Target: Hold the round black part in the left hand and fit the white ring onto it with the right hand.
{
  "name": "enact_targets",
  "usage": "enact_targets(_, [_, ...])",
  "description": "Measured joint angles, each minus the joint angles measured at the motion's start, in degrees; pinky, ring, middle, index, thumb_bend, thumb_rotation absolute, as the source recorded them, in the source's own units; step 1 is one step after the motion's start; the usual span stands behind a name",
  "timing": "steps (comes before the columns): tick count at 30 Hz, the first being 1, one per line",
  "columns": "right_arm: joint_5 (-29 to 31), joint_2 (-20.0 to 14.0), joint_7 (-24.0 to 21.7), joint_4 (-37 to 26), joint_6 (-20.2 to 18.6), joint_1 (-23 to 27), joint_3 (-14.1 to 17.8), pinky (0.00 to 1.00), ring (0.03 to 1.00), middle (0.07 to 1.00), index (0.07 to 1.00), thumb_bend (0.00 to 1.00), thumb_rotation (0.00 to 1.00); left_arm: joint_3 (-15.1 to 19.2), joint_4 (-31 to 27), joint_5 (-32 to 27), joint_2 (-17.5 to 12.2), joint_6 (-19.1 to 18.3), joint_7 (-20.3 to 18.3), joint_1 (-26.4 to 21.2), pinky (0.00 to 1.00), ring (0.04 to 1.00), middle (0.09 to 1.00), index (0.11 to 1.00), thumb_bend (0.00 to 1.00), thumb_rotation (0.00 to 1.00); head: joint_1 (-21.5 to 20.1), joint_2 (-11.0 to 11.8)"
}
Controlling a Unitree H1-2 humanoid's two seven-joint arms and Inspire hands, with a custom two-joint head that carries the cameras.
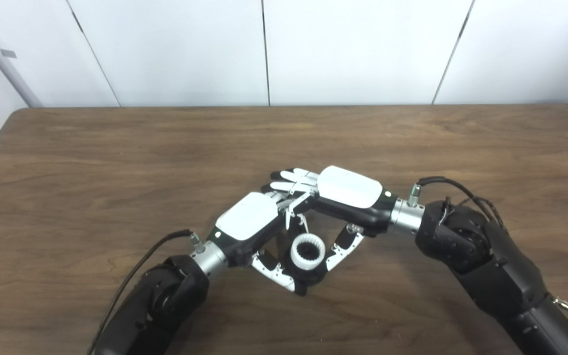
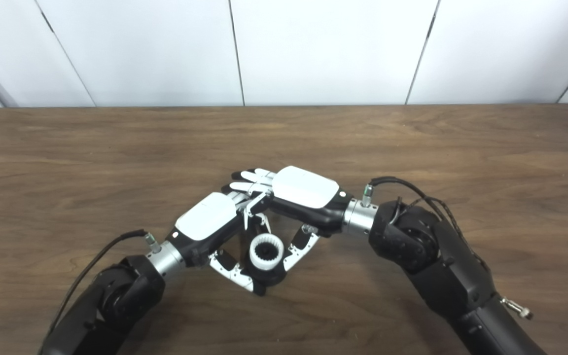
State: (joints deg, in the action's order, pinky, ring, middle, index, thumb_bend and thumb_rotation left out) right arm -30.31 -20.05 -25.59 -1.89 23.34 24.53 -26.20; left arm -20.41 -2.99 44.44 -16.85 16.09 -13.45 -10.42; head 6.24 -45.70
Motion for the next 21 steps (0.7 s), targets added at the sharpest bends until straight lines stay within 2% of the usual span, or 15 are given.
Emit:
enact_targets(12, [-1.52,-0.02,3.46,1.25,1.86,-0.1,-0.29,1.0,1.0,0.958,0.483,0.52,0.13,0.04,0.03,0.73,0.09,-0.42,0.77,0.11,1.0,1.0,0.875,0.481,0.52,0.06,-0.17,0.18])
enact_targets(18, [-1.73,-0.16,3.7,0.94,1.46,-0.25,-0.28,1.0,1.0,0.964,0.483,0.53,0.14,-0.25,0.04,1.16,0.34,-1.19,1.3,0.11,1.0,1.0,0.88,0.481,0.52,0.06,-0.26,-0.09])
enact_targets(21, [-2.43,-0.47,3.4,-0.33,0.07,-0.53,-0.36,1.0,1.0,0.974,0.485,0.53,0.14,-0.65,0.05,1.39,0.58,-1.56,1.55,0.11,1.0,1.0,0.88,0.481,0.52,0.05,-0.61,0.0])
